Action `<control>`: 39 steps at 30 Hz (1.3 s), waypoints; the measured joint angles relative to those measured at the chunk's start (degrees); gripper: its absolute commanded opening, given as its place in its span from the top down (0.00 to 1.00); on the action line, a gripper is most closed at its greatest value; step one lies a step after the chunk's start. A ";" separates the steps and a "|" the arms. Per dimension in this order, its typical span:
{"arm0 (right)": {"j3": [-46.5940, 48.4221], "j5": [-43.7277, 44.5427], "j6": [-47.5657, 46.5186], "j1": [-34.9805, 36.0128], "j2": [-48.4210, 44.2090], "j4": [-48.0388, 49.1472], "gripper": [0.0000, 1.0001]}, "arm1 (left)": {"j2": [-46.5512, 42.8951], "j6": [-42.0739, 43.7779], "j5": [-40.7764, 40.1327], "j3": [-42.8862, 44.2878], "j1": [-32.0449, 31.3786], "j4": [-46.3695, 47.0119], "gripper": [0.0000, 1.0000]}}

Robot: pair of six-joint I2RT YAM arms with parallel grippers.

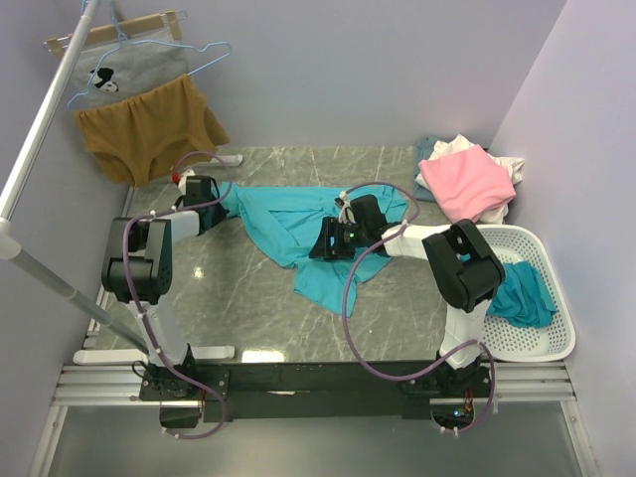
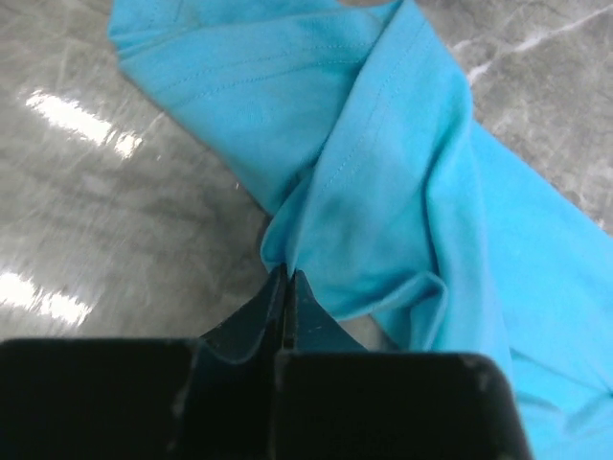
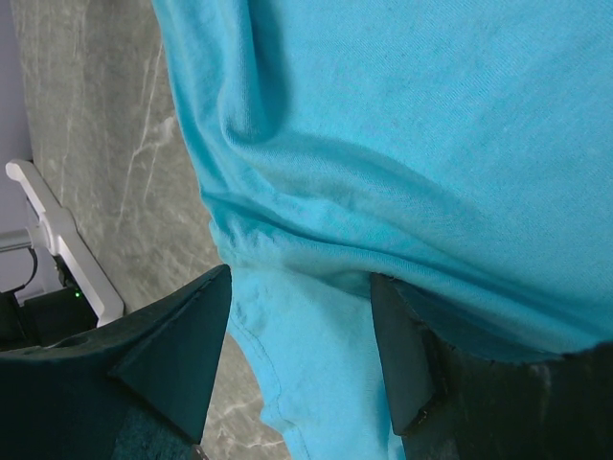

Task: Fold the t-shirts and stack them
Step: Fold the flattened tshirt in 1/3 of the way

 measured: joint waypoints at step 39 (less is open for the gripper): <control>-14.32 36.33 16.68 -0.07 -38.51 -39.76 0.21 | -70.88 -9.55 16.98 -25.55 0.04 -58.49 0.01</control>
